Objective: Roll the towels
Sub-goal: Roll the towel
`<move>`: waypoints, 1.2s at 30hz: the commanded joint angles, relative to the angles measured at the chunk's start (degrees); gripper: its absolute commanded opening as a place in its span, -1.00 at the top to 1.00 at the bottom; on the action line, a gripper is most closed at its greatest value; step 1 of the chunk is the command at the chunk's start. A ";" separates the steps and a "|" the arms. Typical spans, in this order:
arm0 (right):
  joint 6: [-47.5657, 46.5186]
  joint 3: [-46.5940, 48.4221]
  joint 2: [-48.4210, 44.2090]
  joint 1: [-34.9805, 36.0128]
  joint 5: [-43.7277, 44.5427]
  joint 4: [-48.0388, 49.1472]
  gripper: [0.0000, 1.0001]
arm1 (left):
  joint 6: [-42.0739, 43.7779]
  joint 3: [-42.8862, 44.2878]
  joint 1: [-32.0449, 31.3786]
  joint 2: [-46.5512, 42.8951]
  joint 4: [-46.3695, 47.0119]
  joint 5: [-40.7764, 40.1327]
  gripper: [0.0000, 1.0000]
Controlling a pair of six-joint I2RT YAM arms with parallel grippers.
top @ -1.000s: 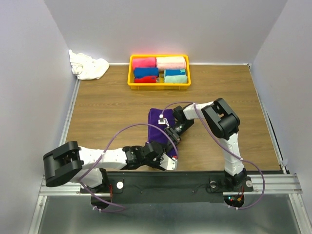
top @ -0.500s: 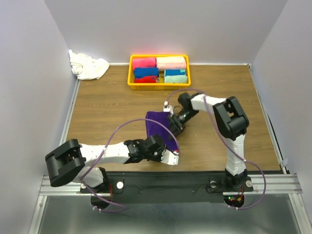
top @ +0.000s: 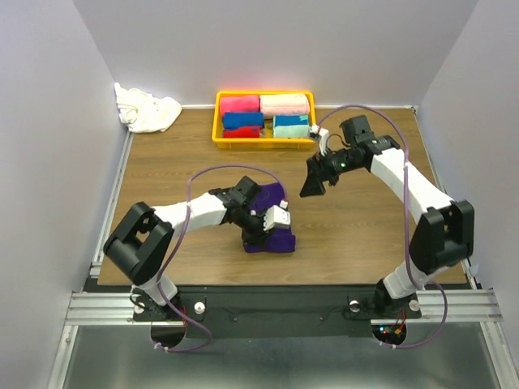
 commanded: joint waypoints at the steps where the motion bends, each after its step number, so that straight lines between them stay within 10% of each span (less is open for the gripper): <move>1: -2.26 -5.95 -8.99 0.45 5.68 0.46 -0.88 | 3.90 5.82 5.49 6.56 -11.47 11.65 0.48; 15: -7.53 -17.64 -15.42 22.47 27.55 13.53 -0.64 | 15.59 20.77 17.09 29.41 -32.48 23.01 0.46; 31: -20.71 -25.90 -2.87 40.09 37.06 30.86 -0.64 | 18.58 23.76 19.20 34.35 -35.83 22.22 0.39; 36: -22.74 -26.08 -0.48 40.26 37.76 31.22 0.12 | 18.14 24.55 19.73 33.47 -35.92 22.13 0.30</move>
